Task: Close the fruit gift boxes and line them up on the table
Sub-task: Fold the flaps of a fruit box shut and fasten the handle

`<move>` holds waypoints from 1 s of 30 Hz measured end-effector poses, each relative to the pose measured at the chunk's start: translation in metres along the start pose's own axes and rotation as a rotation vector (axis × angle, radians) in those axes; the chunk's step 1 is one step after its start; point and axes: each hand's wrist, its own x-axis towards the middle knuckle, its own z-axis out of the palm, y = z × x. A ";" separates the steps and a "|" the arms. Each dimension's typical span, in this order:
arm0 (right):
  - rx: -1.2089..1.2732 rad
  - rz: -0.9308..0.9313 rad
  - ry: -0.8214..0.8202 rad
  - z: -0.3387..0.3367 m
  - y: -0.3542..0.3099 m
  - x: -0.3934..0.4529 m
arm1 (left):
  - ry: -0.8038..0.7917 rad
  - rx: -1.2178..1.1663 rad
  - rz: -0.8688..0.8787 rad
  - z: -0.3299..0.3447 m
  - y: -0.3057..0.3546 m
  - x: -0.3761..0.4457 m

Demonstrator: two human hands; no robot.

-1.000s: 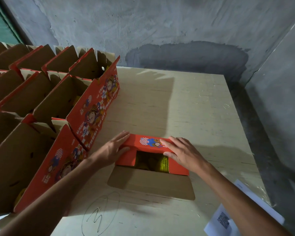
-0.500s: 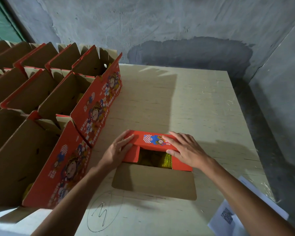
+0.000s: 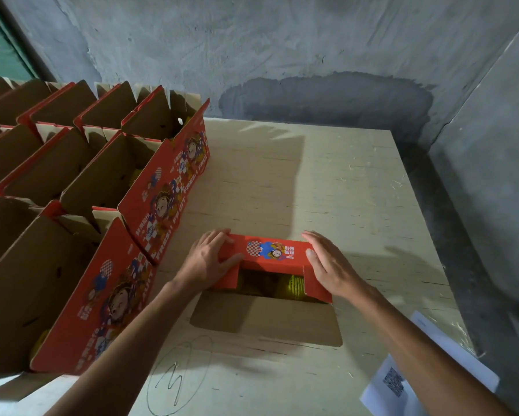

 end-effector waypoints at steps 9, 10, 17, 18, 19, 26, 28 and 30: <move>-0.166 0.050 0.002 0.003 -0.003 -0.011 | -0.208 0.101 0.015 0.014 0.001 0.007; -0.218 0.058 0.004 0.004 -0.006 -0.010 | -0.201 0.089 0.011 0.015 0.001 0.007; -0.346 0.099 0.070 0.012 -0.018 -0.009 | -0.141 0.070 0.061 0.020 -0.001 0.006; -0.351 0.100 0.099 0.012 -0.019 -0.009 | -0.133 0.097 0.081 0.020 0.000 0.005; -0.349 0.094 0.133 0.012 -0.020 -0.009 | -0.131 0.117 0.096 0.019 0.000 0.005; -0.163 -0.061 0.491 0.012 -0.014 -0.022 | 0.056 0.071 0.209 0.013 0.017 -0.006; -0.147 -0.048 0.516 0.014 -0.018 -0.030 | 0.095 0.061 0.187 0.011 0.020 -0.011; -0.125 -0.066 0.486 0.016 -0.021 -0.036 | 0.116 0.055 0.216 0.009 0.021 -0.016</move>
